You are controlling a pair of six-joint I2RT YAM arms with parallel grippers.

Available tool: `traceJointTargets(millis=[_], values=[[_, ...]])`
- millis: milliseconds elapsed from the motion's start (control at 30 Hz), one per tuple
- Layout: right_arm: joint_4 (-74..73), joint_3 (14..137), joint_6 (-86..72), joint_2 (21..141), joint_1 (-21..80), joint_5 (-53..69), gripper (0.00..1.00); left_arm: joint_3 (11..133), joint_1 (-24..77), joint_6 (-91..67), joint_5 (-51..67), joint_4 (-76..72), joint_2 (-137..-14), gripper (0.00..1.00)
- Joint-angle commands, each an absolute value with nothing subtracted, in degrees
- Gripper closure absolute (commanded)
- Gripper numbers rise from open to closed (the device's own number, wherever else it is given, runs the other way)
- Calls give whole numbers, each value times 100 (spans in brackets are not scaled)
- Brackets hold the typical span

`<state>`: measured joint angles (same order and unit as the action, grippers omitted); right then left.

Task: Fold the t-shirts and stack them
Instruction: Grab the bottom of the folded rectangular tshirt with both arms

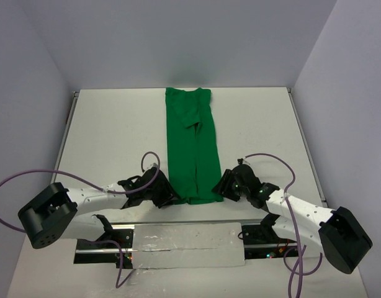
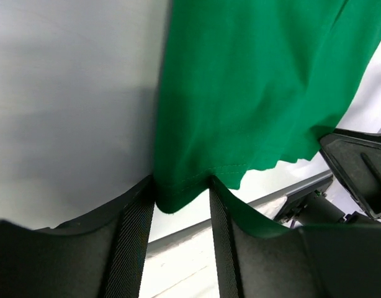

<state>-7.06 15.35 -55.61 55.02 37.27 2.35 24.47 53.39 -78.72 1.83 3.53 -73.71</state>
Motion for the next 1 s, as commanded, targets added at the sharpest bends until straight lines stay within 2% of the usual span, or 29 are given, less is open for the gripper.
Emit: traceJointTargets(millis=[0, 300, 367, 467, 833, 967], values=[[-1409, 1404, -5473, 5334, 3707, 147, 45, 2470, 5478, -7825, 26, 748, -7743, 57], [-1960, 1371, -5379, 4899, 3701, -114, 43, 2619, 5528, -7900, -444, 1459, -7354, 56], [-1996, 1354, -5405, 4839, 3705, -141, 43, 2605, 5528, -7947, -569, 1700, -7116, 42], [-1966, 1345, -5394, 4854, 3709, -117, 43, 2573, 5531, -8032, -667, 1874, -6910, 34], [-1607, 1301, -5353, 5146, 3706, 116, 45, 2439, 5537, -8219, -755, 1585, -6988, 49], [-1521, 1301, -5339, 5221, 3713, 158, 53, 2491, 5541, -8161, -655, 1499, -7189, 56]])
